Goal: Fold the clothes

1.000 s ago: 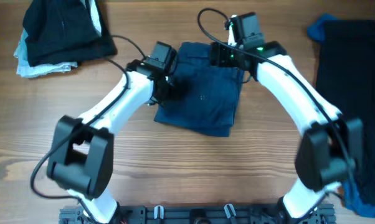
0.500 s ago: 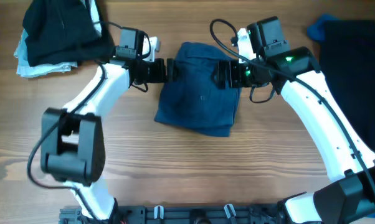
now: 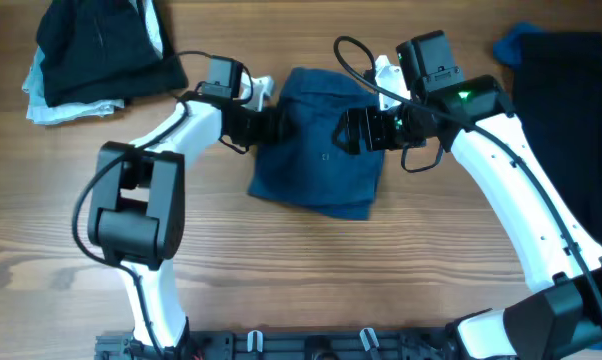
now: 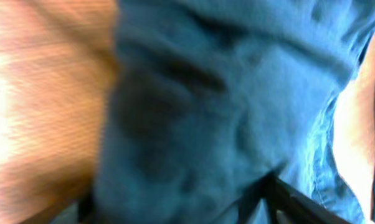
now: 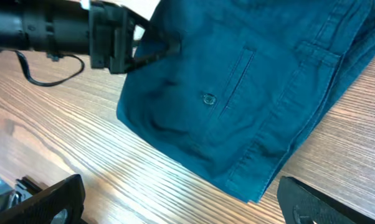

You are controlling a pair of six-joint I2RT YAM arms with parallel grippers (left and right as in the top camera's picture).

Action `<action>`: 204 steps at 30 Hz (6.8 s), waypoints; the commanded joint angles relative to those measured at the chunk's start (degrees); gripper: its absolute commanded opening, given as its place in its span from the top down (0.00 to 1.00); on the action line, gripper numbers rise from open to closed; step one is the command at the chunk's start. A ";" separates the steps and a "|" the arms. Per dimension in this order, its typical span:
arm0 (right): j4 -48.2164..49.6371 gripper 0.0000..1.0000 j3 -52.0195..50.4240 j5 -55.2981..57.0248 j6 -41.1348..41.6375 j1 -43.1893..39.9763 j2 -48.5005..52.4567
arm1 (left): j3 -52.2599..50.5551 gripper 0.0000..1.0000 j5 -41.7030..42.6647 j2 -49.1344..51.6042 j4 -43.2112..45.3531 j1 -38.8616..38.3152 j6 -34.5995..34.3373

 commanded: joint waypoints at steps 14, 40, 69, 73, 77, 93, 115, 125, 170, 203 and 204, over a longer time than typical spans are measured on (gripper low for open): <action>-1.73 0.00 0.15 -1.66 -2.19 -0.07 -1.07 | -0.66 0.35 3.19 2.64 -2.03 -9.81 1.36; -5.03 0.01 0.15 -1.22 -5.16 -0.07 -1.07 | 13.31 0.96 -7.39 2.62 3.32 9.62 4.76; -8.50 0.01 0.15 -2.14 -1.97 -0.07 -1.07 | 25.35 0.92 -6.95 2.62 12.79 29.59 6.01; -9.27 0.01 0.15 -2.12 -1.36 -0.07 -1.07 | 25.35 0.92 -6.95 2.62 13.11 32.15 6.03; -9.33 0.00 0.15 -2.10 -0.44 -0.07 -1.07 | 25.35 0.91 -7.43 2.62 13.40 34.88 6.05; -9.53 0.00 0.15 -2.10 1.03 -0.07 -1.07 | 25.33 0.94 -13.40 3.74 13.49 41.88 5.79; -11.04 0.00 0.15 -1.40 0.87 -0.07 -1.07 | 25.35 0.66 -34.34 3.82 13.75 46.31 -1.77; -10.43 0.00 0.15 -1.44 0.96 -0.07 -1.05 | 25.33 0.96 -15.65 -1.75 10.40 37.59 -6.95; -10.51 0.00 0.15 4.63 1.46 -0.07 -1.03 | 28.74 0.96 -31.91 15.85 28.65 34.69 -6.19; -10.99 0.01 -0.50 4.83 0.66 -0.07 -0.96 | 28.74 0.91 -35.04 16.41 36.09 30.58 -4.70; -10.99 0.00 -0.50 4.83 0.63 -0.07 -0.96 | 28.74 0.88 -35.67 18.12 37.24 31.01 -4.70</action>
